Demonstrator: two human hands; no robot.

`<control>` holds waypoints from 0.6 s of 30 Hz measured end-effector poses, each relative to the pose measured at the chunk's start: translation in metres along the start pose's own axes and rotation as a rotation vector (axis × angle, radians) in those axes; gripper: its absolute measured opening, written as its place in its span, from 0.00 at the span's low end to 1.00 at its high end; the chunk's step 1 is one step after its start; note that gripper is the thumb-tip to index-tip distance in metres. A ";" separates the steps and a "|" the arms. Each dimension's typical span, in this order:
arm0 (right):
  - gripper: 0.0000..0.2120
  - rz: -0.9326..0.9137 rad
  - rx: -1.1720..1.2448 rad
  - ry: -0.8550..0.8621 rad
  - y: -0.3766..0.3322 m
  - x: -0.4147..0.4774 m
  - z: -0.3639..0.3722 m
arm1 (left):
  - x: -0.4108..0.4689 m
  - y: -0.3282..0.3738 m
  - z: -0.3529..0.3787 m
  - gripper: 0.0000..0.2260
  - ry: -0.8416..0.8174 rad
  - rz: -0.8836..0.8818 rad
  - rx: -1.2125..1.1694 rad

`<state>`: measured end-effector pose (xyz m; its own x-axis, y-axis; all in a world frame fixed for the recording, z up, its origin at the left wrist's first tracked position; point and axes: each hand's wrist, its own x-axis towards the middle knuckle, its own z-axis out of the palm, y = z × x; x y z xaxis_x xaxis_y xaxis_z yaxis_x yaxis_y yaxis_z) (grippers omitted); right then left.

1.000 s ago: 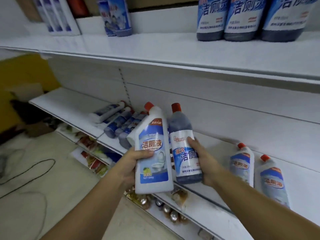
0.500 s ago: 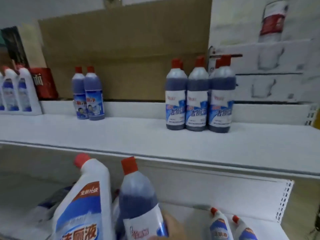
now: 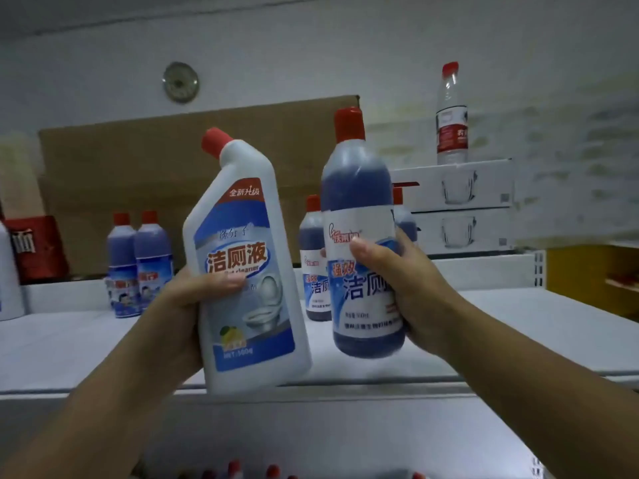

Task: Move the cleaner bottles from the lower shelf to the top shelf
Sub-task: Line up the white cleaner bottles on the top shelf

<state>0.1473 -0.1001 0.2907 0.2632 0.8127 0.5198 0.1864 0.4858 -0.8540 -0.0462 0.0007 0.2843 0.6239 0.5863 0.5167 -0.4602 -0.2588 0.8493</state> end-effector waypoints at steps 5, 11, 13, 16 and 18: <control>0.22 0.018 -0.151 0.128 0.015 0.048 0.002 | 0.017 0.010 -0.011 0.26 0.002 0.025 -0.005; 0.20 0.096 -0.404 0.246 0.054 0.069 0.010 | 0.010 0.006 -0.035 0.35 0.087 0.000 0.043; 0.21 0.121 -0.388 0.239 0.069 0.069 0.014 | 0.006 0.004 -0.044 0.38 0.119 -0.024 0.057; 0.20 0.146 -0.393 0.220 0.081 0.068 0.017 | -0.001 0.003 -0.056 0.41 0.173 -0.049 0.062; 0.23 0.108 -0.498 0.258 0.083 0.064 0.018 | -0.006 0.005 -0.064 0.43 0.230 -0.049 0.068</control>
<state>0.1625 -0.0016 0.2525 0.5167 0.7137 0.4729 0.5530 0.1434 -0.8208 -0.0928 0.0447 0.2783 0.4808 0.7565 0.4434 -0.3846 -0.2725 0.8820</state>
